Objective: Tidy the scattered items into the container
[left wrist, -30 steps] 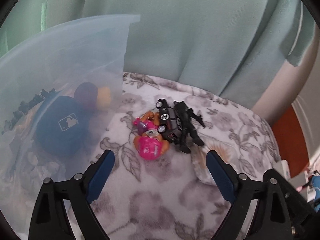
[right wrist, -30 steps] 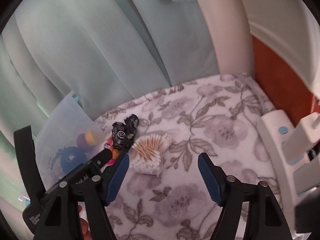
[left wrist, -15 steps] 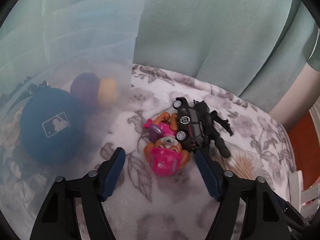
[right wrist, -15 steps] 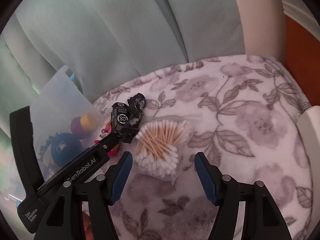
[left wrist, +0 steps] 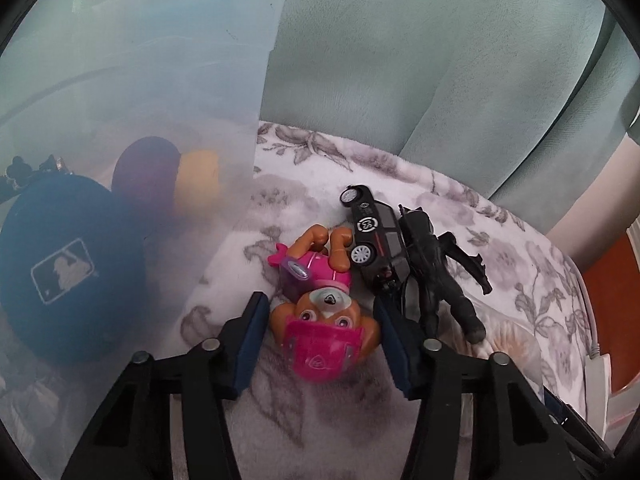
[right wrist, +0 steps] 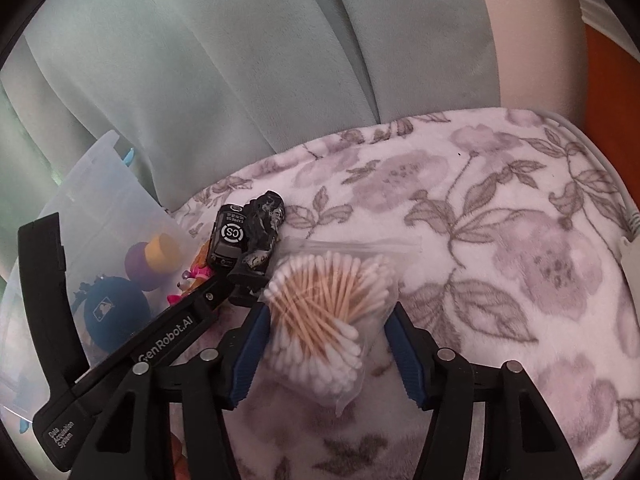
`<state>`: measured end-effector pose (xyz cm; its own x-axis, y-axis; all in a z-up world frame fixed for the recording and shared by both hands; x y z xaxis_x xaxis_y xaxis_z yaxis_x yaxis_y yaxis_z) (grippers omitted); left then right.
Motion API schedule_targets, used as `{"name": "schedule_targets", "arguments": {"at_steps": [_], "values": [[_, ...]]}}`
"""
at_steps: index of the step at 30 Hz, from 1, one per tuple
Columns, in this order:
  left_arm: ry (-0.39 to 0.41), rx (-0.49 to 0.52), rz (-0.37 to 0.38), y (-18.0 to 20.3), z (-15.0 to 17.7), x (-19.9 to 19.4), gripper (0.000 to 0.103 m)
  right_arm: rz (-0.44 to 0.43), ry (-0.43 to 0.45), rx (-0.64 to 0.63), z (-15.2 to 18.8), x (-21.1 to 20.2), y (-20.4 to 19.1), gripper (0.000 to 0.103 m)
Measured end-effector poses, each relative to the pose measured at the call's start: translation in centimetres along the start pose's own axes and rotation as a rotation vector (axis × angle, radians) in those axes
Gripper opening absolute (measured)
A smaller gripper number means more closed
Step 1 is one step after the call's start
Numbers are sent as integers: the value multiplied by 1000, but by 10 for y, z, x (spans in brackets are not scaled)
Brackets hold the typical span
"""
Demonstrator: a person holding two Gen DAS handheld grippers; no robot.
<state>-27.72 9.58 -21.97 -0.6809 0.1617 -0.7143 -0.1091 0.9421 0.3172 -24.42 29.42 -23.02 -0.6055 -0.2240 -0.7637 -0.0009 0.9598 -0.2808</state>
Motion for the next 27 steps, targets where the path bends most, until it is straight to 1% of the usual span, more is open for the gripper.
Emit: {"name": "schedule_targets", "arguments": {"at_steps": [1,2,3,4,11,19,27], "values": [[1,1,0,0,0,0,53,1,2,0,0,0,0,59],[0,1,0,0,0,0,53,-2,2,2,0,0,0,55],[0,1,2,0,-1,0,53,-7,1,6,0,1,0,49],[0,1,3,-1,-1,0,53,-13,-1,13,0,1,0,47],[-13,18,3,3,0,-2,52,-25,-7,32,2,-1,-1,37],[-55,39,14,10,14,-15,52,2,-16,80,14,-18,9,35],[-120,81,19,12,39,-39,52,19,-41,159,41,-42,25,34]]}}
Point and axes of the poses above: each gripper's, at about its wrist camera, not at the fingertips, and x roughly the way its jaws point, y to its right, z to its underside, the point moved 5 cm from there along x, roughly the way its jaws point, and after that the axes turned 10 degrees about z, right-handed, at the moved point
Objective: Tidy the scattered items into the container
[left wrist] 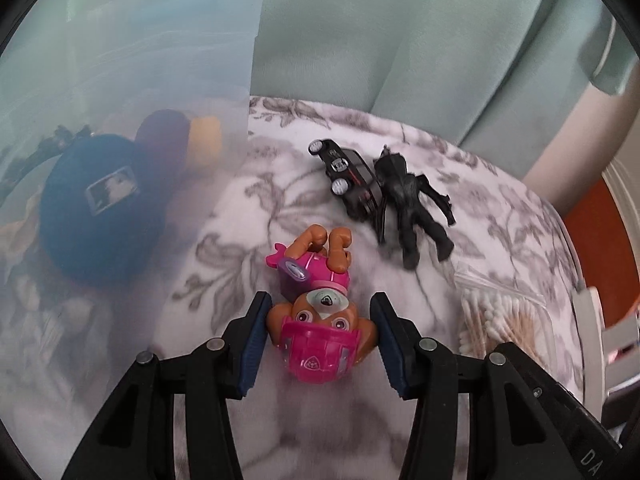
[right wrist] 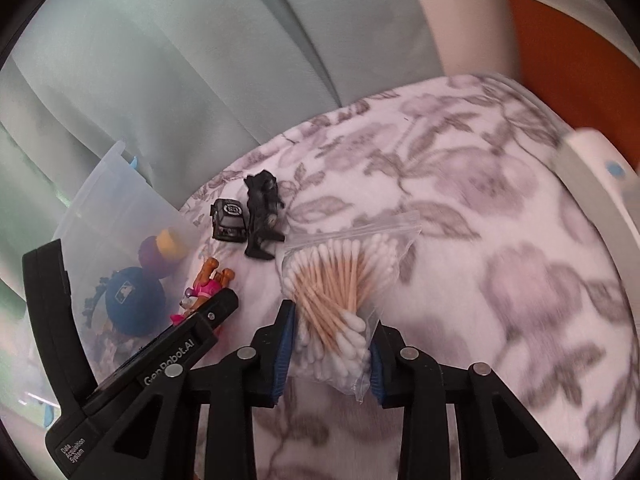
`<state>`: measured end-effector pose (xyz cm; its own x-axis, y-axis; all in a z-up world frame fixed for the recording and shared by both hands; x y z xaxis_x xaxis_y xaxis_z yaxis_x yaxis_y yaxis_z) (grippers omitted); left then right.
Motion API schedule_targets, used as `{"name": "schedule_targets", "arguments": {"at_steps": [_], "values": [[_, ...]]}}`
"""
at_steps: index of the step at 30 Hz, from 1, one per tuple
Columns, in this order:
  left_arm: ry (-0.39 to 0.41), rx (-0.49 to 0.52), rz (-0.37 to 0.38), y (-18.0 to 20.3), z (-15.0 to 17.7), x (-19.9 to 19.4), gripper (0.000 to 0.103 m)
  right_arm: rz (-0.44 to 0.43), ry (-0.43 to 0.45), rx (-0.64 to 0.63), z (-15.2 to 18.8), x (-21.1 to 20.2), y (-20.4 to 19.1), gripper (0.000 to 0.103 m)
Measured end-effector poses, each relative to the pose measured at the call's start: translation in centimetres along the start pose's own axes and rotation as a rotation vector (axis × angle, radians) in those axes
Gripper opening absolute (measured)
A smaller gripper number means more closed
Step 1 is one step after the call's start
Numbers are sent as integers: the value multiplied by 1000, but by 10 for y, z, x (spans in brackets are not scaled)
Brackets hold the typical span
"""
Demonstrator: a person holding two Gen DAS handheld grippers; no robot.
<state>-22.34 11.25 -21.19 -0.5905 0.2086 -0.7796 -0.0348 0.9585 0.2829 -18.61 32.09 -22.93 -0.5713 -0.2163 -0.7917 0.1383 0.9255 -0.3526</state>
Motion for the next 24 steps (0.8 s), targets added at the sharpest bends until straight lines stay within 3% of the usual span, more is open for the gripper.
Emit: {"name": "schedule_targets", "arguments": {"at_steps": [14,24], "values": [[-76,19,36,13,22,-39,52,3,6,104,29,-46,17,33],[-76,24,77,28,25,-73,52,-13,75,128,27,-95,10,32]]}}
Point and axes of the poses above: each gripper's, at about its wrist camera, not at the fingertips, and x roughly the way its jaws point, y to its right, z to its underside, the point moved 5 cm from there along x, roughly the way its jaws point, and after that the axes turned 10 degrees about z, right-handed, at the moved point
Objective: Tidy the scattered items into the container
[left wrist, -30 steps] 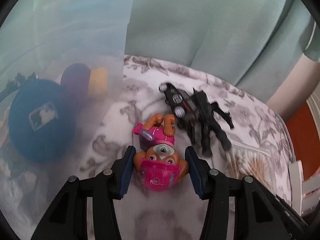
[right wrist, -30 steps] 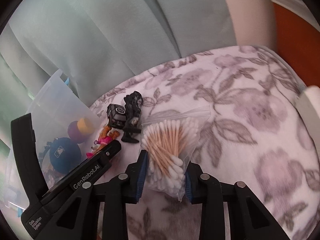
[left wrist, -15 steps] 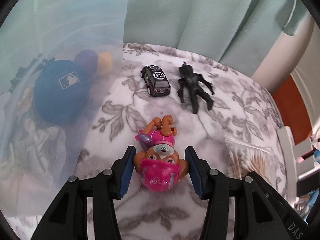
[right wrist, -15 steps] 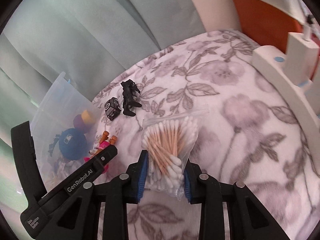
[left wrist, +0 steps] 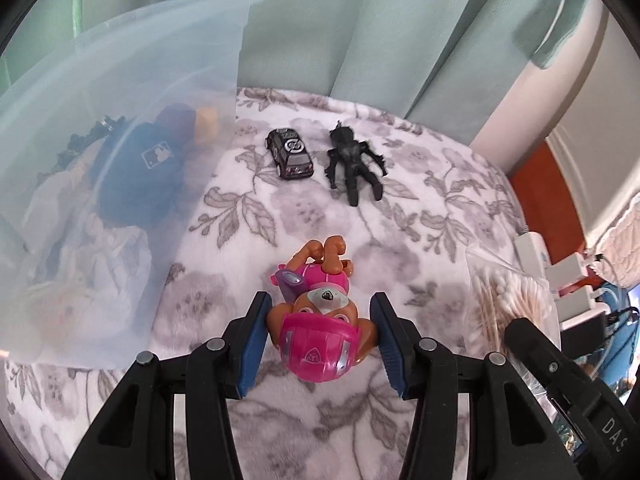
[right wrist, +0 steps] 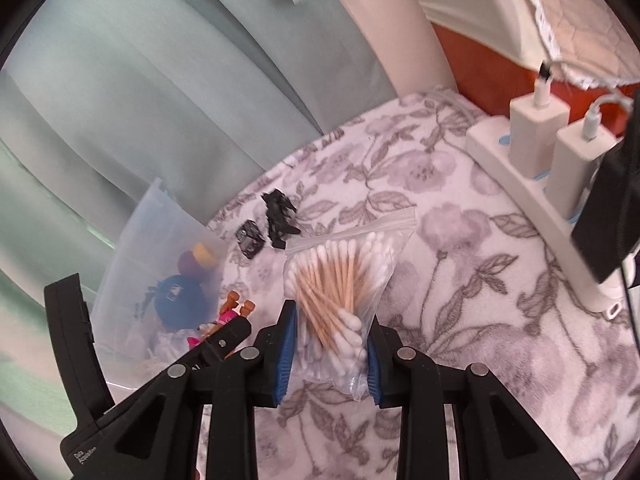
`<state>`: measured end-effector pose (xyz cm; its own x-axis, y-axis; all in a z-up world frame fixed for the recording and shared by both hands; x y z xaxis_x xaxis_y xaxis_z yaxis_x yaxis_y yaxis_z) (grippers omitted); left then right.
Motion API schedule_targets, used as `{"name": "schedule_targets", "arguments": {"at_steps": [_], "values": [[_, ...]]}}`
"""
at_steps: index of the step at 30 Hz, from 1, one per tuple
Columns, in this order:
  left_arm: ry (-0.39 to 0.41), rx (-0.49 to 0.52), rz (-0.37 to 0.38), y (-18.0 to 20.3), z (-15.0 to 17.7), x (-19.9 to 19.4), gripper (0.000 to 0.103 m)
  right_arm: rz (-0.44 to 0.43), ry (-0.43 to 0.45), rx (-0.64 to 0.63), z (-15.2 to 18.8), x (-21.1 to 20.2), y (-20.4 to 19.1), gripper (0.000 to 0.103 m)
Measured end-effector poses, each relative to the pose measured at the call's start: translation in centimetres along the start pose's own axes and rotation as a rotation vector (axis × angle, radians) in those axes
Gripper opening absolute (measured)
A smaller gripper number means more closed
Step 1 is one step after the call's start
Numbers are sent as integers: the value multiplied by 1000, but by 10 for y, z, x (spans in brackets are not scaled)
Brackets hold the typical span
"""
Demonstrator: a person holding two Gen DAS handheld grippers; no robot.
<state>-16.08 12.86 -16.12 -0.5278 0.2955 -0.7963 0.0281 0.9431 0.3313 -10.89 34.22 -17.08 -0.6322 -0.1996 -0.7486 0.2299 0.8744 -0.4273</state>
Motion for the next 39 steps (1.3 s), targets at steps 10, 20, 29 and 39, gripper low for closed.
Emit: {"name": "schedule_targets", "arguments": {"at_steps": [10,20,29,39], "values": [[91,56,55,27,-12,-57,52,-21,96,0,-11,-58,-11,32],[225,96,124,49,-34,-129,52,-26,230,-22,-30,-125,-33,32],[374,126,179,57,-53,-203,52,-70,353,-54,-45,-187,-67,32],[492,128,215,47,-65,-263,52,-114,429,-117,-49,-232,-110,32]]}}
Point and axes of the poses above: each gripper's, at about its wrist camera, not at the fingertips, and x roughly the way its jaws point, y to its right, z to its underside, the point moved 5 cm from there along x, roughly the way its jaws point, and after that the axes turned 10 degrees about z, right-handed, at the moved point
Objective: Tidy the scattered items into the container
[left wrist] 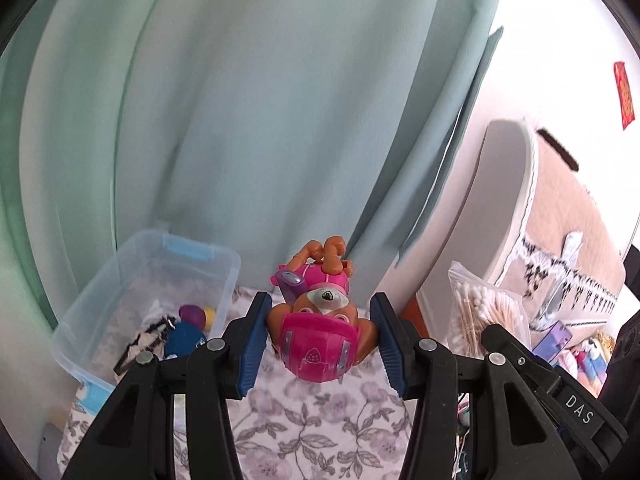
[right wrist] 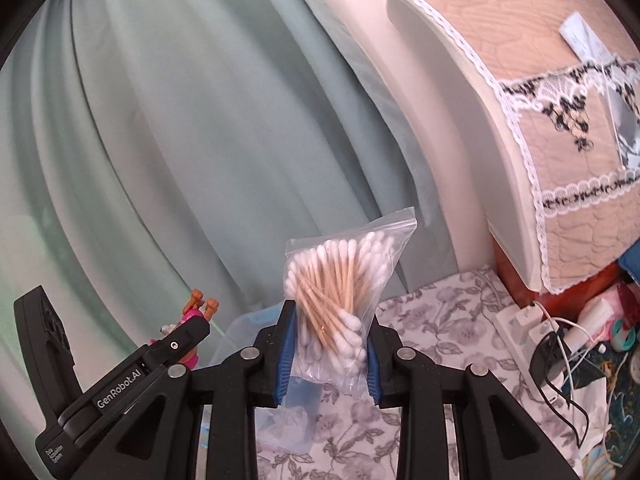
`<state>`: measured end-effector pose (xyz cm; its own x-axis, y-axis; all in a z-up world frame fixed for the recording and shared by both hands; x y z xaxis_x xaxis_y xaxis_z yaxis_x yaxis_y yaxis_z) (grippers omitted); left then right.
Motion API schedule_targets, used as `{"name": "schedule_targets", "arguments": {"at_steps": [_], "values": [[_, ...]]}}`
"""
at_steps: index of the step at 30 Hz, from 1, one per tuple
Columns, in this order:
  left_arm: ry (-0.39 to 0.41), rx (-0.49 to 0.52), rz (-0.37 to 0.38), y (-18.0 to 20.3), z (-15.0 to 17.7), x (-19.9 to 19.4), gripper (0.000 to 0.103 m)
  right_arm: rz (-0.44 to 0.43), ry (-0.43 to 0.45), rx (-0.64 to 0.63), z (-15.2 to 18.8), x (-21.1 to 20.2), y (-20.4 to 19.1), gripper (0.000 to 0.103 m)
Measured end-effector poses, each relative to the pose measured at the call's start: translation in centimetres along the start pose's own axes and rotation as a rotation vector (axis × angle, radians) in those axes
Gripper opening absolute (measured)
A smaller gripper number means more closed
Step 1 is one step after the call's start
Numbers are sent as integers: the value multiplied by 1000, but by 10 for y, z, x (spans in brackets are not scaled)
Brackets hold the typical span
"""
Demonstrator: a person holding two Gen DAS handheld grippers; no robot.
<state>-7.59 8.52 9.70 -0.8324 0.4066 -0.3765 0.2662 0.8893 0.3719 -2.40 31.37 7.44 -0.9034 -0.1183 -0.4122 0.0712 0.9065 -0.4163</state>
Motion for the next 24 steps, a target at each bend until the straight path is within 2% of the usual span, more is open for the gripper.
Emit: {"name": "schedule_targets", "arguments": {"at_steps": [9,24], "values": [[71,-4,-15,-19,-13,-30,52,-44,13,-57,-2,-5,-41,32],[94,-99,-88,-99,-13,-48,52,-80,-86,-170,32,33,-109,32]]}}
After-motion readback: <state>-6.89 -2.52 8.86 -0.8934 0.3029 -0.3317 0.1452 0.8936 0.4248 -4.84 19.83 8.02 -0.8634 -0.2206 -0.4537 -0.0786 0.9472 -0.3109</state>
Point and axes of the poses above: each gripper's, at about its wrist camera, not at the fingertips, and x roughly the way its jaws point, y to its right, z to its underside, the point moved 5 cm from there along x, roughly the way its jaws point, and after that the axes turned 10 degrees about z, right-handed, at the moved point
